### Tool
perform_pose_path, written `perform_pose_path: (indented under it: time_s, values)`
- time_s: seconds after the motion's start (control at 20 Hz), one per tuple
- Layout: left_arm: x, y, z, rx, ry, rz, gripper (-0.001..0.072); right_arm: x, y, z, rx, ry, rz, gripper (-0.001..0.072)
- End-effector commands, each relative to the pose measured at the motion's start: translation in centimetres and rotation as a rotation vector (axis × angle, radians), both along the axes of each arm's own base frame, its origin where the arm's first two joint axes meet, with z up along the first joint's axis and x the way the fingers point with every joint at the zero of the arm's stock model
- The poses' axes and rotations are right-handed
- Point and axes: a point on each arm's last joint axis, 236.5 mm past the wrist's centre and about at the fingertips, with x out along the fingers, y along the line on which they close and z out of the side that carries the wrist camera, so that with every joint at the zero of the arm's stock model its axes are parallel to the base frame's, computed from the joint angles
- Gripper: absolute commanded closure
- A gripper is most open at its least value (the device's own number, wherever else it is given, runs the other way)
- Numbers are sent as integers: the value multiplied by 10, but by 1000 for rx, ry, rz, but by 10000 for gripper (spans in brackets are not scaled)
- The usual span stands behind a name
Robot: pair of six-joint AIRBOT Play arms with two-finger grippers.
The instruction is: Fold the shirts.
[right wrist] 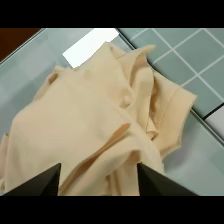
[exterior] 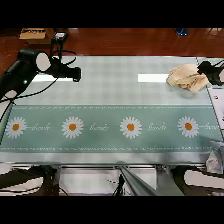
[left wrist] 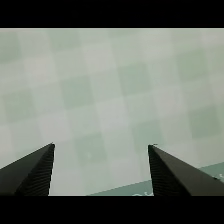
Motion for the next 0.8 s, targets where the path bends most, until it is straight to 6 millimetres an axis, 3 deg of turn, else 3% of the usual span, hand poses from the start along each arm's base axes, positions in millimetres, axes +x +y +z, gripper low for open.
perform_pose_path:
  time_s: [0.0,0.35,0.4,0.45,0.5,0.6,0.65,0.75]
  values:
    - [1,0,1,-1,-6,2,-13,16,-17,-19,153,-110,-111,120]
    - [1,0,1,-1,-6,2,-13,55,32,-77,227,-141,-53,135]
    - [1,0,1,-1,-6,2,-13,58,39,-86,231,-134,-44,200]
    - [1,0,1,-1,-6,2,-13,59,44,-91,233,-124,-35,346]
    - [1,0,1,-1,-6,1,-13,60,48,-89,234,-126,-28,675]
    - [1,1,3,5,-9,-8,-13,69,50,-56,224,-211,-17,686]
    - [0,1,6,19,-12,-31,-13,73,49,-28,206,-275,-5,686]
    - [-1,1,25,35,-22,-59,-13,73,50,53,134,-423,40,686]
